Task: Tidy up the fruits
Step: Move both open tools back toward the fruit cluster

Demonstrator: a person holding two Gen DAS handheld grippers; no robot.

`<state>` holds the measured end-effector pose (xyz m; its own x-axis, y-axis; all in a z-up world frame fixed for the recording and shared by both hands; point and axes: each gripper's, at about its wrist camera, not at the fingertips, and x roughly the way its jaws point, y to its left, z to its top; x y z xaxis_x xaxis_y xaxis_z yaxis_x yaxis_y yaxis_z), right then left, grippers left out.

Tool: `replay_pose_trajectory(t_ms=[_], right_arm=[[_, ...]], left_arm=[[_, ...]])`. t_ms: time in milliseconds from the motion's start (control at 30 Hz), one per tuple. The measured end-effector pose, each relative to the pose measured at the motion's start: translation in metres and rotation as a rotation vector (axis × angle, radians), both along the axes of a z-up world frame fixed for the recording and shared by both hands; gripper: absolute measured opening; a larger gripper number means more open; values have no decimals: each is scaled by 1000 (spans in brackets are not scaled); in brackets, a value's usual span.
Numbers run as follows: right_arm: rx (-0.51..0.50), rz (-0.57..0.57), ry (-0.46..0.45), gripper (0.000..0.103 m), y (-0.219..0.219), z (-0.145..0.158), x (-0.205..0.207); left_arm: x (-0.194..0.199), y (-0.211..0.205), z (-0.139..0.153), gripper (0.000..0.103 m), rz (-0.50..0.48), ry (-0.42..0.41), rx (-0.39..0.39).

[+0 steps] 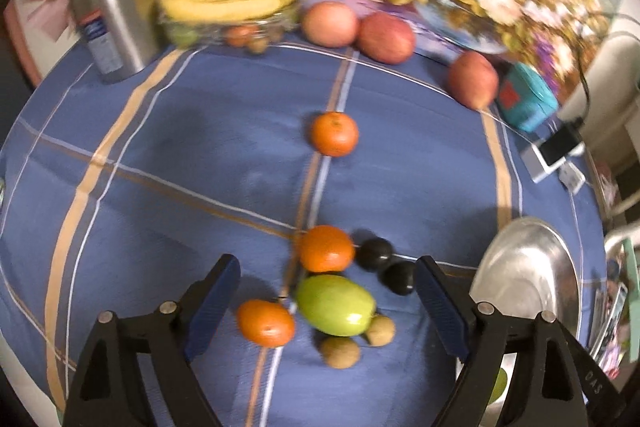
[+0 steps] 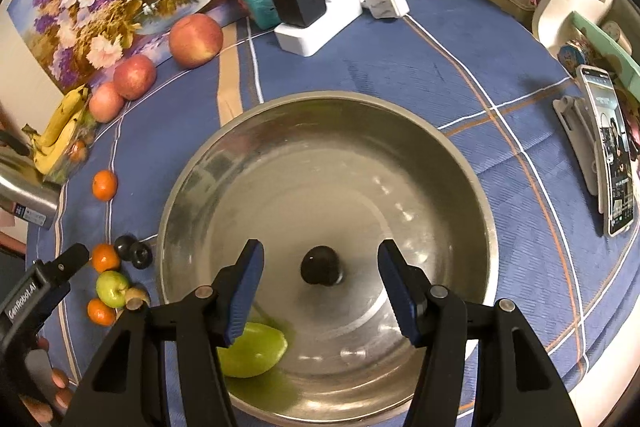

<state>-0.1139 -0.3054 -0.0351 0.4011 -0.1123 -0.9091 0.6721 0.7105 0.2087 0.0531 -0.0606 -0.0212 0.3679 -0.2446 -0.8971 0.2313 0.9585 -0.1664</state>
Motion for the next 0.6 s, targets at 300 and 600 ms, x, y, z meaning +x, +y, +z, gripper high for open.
replay_pose_trajectory(t_ms=[300,600], right_arm=[[-33,40,9,75,11,0,4],[-72,76,9,89,24,0,6]], left_arm=[[2,28,-4,103,107,-15,17],[2,47,-8,103,159,-16,22]])
